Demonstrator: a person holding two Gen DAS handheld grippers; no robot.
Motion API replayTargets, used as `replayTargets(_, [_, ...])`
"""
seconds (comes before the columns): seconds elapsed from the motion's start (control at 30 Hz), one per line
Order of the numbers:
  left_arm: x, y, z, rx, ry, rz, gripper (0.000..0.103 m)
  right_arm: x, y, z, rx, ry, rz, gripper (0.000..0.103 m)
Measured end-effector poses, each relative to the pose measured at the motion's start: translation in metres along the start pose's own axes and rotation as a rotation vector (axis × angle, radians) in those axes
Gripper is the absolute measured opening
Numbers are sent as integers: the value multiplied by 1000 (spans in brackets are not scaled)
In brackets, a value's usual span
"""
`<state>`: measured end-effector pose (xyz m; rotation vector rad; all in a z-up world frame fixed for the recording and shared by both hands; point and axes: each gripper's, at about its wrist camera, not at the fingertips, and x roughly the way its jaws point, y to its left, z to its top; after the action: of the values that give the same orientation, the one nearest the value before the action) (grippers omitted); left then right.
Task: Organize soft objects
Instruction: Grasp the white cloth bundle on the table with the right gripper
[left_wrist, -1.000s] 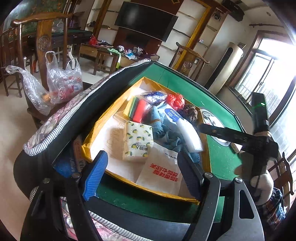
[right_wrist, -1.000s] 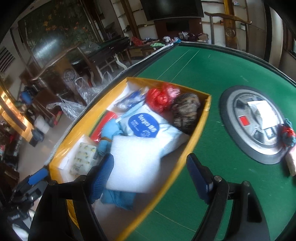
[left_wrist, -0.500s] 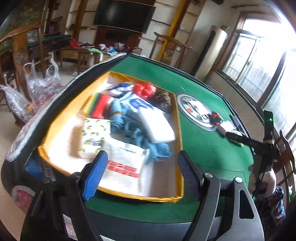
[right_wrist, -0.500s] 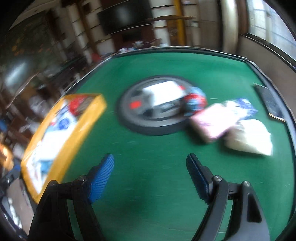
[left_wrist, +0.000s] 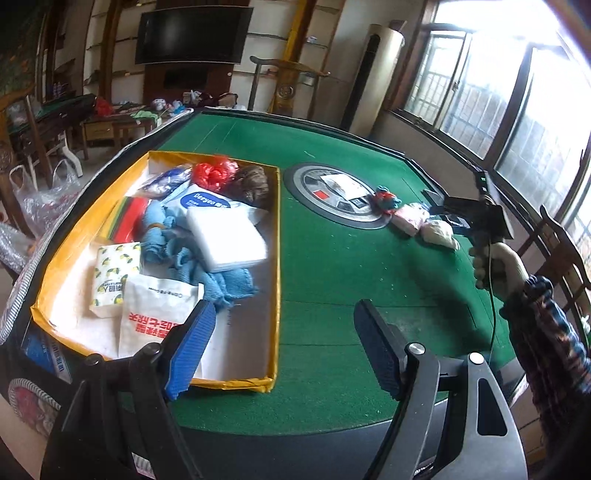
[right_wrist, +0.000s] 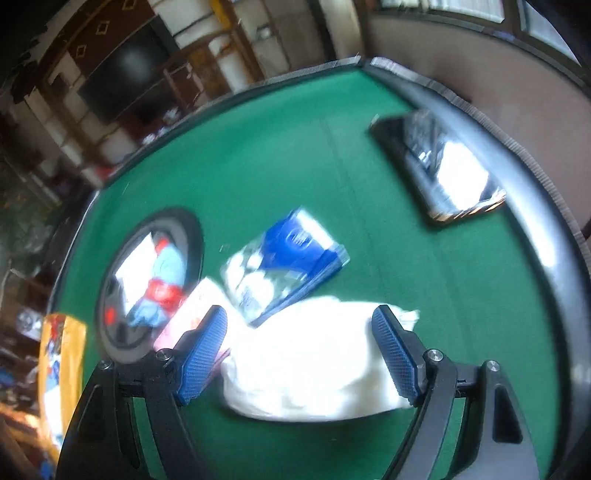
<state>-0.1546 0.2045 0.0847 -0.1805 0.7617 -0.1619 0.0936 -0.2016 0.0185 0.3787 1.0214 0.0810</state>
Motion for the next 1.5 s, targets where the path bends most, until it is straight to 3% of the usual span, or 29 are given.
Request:
replayTargets(0.1, [-2, -5, 0, 16, 0, -5, 77, -3, 26, -22, -150, 34, 49, 78])
replayTargets(0.23, [4, -7, 2, 23, 5, -16, 77, -26, 46, -66, -312, 136, 222, 78])
replayTargets(0.33, [15, -11, 3, 23, 26, -45, 77, -49, 39, -77, -315, 170, 349, 77])
replayTargets(0.5, [33, -23, 1, 17, 72, -94, 77, -63, 31, -48, -207, 18, 234, 78])
replayTargets(0.7, [24, -33, -2, 55, 69, -89, 77, -8, 52, 2, -142, 42, 205, 78])
replayTargets(0.87, [15, -17, -1, 31, 56, -50, 77, 19, 63, 18, -146, 66, 161, 79])
replayTargets(1.0, [19, -8, -1, 2, 67, -52, 77, 27, 83, 4, -203, 166, 289, 79])
replayTargets(1.1, [26, -11, 0, -3, 82, -70, 77, 25, 111, -30, -328, 245, 363, 79])
replayTargets(1.23, [36, -27, 2, 35, 108, -86, 77, 6, 139, -78, -466, 335, 534, 79])
replayTargets(1.3, [38, -36, 4, 62, 115, -92, 77, -15, 136, -89, -482, 298, 588, 79])
replayTargets(1.37, [40, -48, 8, 84, 123, -109, 77, -39, 117, -88, -431, 196, 594, 79])
replayTargets(1.43, [47, -58, 16, 84, 132, -118, 77, -59, 90, -82, -372, 62, 519, 80])
replayTargets(1.5, [59, -65, 24, 62, 142, -112, 77, -66, 64, -77, -307, -16, 447, 84])
